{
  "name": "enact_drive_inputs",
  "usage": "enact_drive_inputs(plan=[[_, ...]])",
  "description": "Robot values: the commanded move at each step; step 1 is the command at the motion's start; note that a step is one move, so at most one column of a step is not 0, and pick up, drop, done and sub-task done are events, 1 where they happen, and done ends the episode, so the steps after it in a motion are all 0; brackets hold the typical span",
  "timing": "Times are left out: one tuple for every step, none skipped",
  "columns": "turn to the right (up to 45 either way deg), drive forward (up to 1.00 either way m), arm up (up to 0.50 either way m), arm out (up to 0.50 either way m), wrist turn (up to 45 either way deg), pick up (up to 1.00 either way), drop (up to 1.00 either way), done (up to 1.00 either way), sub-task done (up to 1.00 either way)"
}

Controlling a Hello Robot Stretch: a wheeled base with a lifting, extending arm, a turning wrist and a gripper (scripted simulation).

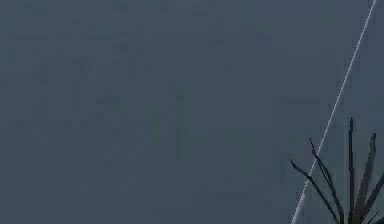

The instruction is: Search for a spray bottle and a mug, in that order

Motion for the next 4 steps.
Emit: enact_drive_inputs(plan=[[45.0,0.00,0.00,0.00,0.0,0.00,0.00,0.00,0.00],[45.0,0.00,0.00,0.00,0.0,0.00,0.00,0.00,0.00],[12.0,0.00,0.00,0.00,0.0,0.00,0.00,0.00,0.00],[3.0,0.00,0.00,0.00,0.0,0.00,0.00,0.00,0.00]])
